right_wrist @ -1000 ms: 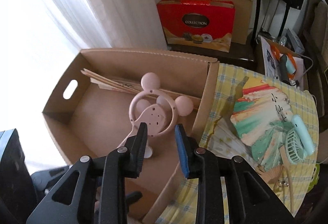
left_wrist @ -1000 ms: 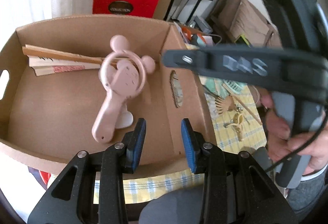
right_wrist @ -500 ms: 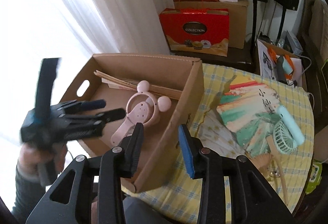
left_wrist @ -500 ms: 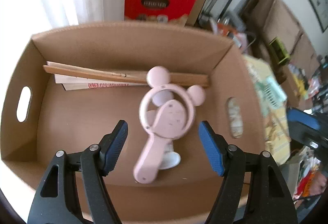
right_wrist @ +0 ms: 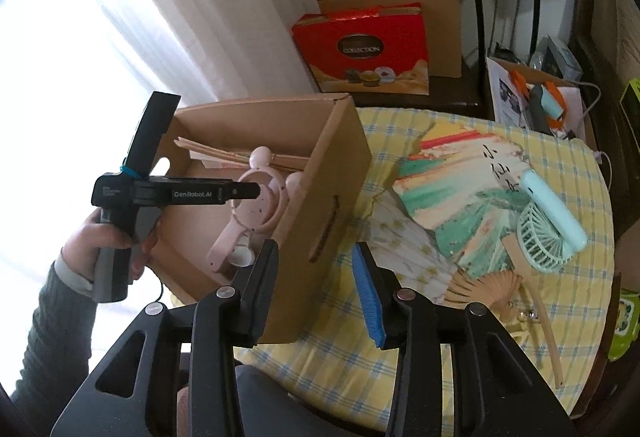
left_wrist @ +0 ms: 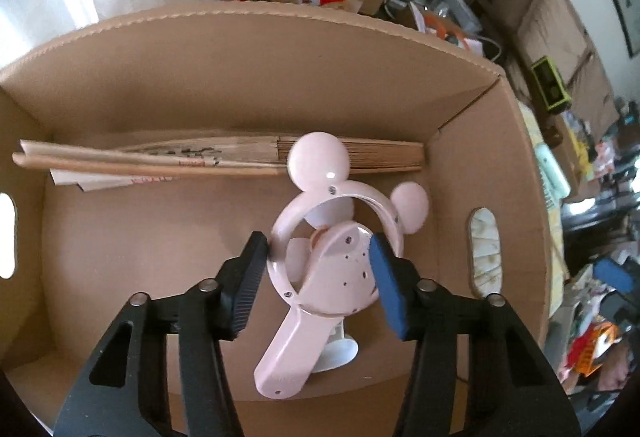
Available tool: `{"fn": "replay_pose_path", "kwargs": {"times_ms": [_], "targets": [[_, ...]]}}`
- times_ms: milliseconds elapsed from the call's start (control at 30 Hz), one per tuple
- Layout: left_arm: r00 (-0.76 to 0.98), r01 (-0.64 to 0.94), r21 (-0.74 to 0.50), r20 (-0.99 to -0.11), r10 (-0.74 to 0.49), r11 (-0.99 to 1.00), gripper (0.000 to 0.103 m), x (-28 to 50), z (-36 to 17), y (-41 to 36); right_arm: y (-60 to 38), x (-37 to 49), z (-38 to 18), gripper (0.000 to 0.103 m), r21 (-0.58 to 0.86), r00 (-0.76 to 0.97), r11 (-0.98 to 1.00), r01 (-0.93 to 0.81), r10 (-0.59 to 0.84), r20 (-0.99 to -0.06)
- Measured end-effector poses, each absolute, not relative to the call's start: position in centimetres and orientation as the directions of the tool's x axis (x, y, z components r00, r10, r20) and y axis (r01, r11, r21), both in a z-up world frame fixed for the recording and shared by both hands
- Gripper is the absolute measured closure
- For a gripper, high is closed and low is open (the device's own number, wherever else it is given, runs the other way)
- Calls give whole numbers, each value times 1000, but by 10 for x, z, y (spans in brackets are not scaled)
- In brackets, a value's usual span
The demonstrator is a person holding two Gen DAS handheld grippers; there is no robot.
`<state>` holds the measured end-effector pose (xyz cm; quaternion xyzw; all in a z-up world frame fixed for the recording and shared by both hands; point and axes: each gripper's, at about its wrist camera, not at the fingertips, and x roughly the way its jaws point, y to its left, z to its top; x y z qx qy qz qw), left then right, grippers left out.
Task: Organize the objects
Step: 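Regrasp the pink fan in the box with the left gripper and reposition it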
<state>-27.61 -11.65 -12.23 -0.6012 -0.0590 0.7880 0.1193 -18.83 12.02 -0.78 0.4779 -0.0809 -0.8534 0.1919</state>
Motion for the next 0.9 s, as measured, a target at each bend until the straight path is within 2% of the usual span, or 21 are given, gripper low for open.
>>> {"fn": "replay_pose_path", "kwargs": {"times_ms": [300, 367, 500, 767, 800, 833, 900], "targets": [[-209, -105, -228, -946, 246, -968, 60, -295, -127, -128, 130, -181, -12, 63, 329, -463, -911, 247, -410, -786], [-201, -124, -205, -953, 227, -971, 62, -298, -127, -125, 131, -180, -12, 63, 332, -464, -910, 247, -412, -784], [-175, -157, -162, -966, 189, -974, 75, -304, -128, -122, 132, -178, -13, 63, 336, -461, -909, 247, -415, -784], [-128, -188, -135, -979, 161, -973, 75, -304, -141, -120, 137, -174, -16, 63, 341, -456, -909, 241, -416, -786], [-122, -192, -128, -981, 153, -973, 79, -303, -144, -115, 138, -174, -16, 63, 343, -456, -908, 239, -417, -786], [-120, -196, -117, -983, 142, -974, 89, -302, -146, -113, 139, -174, -16, 63, 346, -456, -908, 237, -418, -786], [-129, -186, -90, -985, 115, -978, 93, -300, -146, -113, 140, -174, -17, 63, 350, -453, -907, 234, -420, -786]]}}
